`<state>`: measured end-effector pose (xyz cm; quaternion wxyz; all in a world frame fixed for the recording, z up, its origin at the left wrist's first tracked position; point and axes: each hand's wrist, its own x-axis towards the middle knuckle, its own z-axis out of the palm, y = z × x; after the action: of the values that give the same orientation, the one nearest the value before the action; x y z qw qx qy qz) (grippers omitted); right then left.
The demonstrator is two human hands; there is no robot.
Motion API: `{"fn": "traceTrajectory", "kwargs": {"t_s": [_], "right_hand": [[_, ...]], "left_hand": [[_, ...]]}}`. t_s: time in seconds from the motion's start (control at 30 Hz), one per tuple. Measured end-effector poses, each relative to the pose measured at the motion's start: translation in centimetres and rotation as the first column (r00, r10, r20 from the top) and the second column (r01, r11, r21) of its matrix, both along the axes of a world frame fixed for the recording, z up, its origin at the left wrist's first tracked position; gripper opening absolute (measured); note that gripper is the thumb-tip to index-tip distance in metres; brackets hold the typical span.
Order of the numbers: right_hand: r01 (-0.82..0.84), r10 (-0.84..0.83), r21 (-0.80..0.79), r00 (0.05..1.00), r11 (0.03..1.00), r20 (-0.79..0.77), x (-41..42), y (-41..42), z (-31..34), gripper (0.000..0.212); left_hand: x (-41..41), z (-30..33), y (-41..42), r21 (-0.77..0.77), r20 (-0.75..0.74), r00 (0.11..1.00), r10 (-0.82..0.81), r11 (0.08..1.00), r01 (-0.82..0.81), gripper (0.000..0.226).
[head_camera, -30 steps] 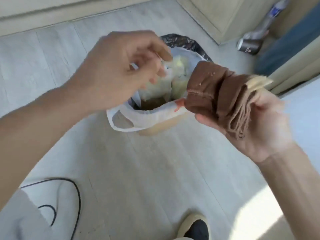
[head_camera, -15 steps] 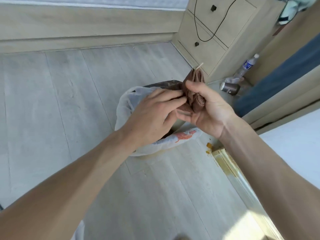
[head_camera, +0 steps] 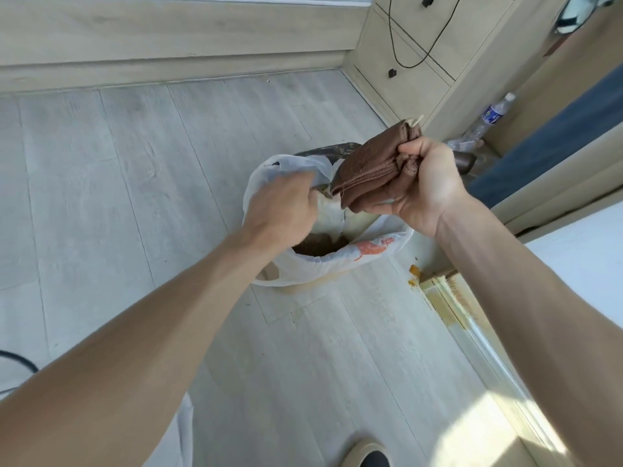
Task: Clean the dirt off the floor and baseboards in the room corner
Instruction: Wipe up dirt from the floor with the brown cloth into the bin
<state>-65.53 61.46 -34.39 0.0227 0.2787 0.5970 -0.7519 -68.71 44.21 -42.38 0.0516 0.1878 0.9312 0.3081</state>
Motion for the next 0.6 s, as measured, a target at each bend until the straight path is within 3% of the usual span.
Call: {"fn": "traceTrajectory", "kwargs": {"t_s": [0.03,0.1,0.17,0.2,0.23,0.27,0.3,0.37,0.4,0.47,0.5,0.53,0.57,0.6], "right_hand": [[0.006,-0.006,0.018,1.000,1.000,0.006,-0.1,0.1,0.0,0.045],[0.011,-0.011,0.048,1.000,0.999,0.003,-0.3,0.2,-0.2,0.046],[0.026,-0.026,0.057,1.000,0.998,-0.005,-0.4,-0.4,-0.4,0.038],[0.030,-0.030,0.072,1.000,0.997,0.003,-0.4,-0.6,-0.6,0.032],[0.035,-0.037,0.115,0.999,0.993,0.020,-0.4,-0.9,-0.6,0.029],[0.025,-0.032,0.157,0.999,0.987,0.036,-0.3,-1.0,-0.7,0.029],[0.019,-0.030,0.196,0.998,0.980,0.053,-0.3,-1.1,-0.8,0.030],[0.032,-0.049,0.264,0.997,0.964,0.057,-0.3,-1.3,-0.8,0.027],[0.059,-0.070,0.276,0.997,0.959,0.030,-0.2,-1.4,-0.6,0.024],[0.107,-0.109,0.323,0.994,0.940,-0.012,-0.3,-0.9,-0.7,0.029],[0.105,-0.107,0.347,0.994,0.932,-0.014,-0.4,-0.7,-0.8,0.031],[0.094,-0.094,0.365,0.995,0.926,-0.018,-0.2,-0.5,-0.7,0.031],[0.083,-0.087,0.383,0.996,0.920,-0.007,0.0,-0.4,-0.6,0.028],[0.078,-0.083,0.381,0.997,0.921,-0.003,0.1,-0.3,-0.4,0.025]], "left_hand": [[0.0,0.7,0.1,0.120,-0.116,0.992,0.046,0.992,-0.032,0.036],[0.8,2.0,1.3,0.317,-0.274,0.962,-0.009,0.943,0.099,0.067],[1.7,1.0,2.4,0.141,-0.253,0.943,-0.218,0.956,0.259,0.075],[1.7,0.2,2.3,-0.012,-0.131,0.958,-0.256,0.966,0.257,0.071],[1.2,-0.5,2.0,-0.119,0.002,0.987,-0.161,0.980,0.160,0.061],[0.7,-0.4,1.7,-0.140,0.030,0.998,-0.061,0.988,0.064,0.051],[0.5,0.4,1.6,-0.043,-0.050,0.999,-0.017,0.999,0.015,0.048],[1.0,2.0,2.5,0.223,-0.257,0.966,-0.018,0.972,0.077,0.067],[1.3,2.1,2.9,0.247,-0.290,0.954,-0.077,0.957,0.152,0.074],[1.5,0.9,3.1,0.039,-0.177,0.962,-0.210,0.975,0.220,0.066],[1.0,0.0,2.4,-0.103,-0.078,0.984,-0.160,0.983,0.151,0.054],[0.5,-0.1,1.9,-0.145,-0.050,0.997,-0.058,0.988,0.051,0.045],[0.3,0.5,1.6,-0.046,-0.112,0.994,0.019,0.999,-0.024,0.046],[0.2,1.7,1.7,0.147,-0.239,0.969,0.066,0.989,-0.031,0.059]]}}
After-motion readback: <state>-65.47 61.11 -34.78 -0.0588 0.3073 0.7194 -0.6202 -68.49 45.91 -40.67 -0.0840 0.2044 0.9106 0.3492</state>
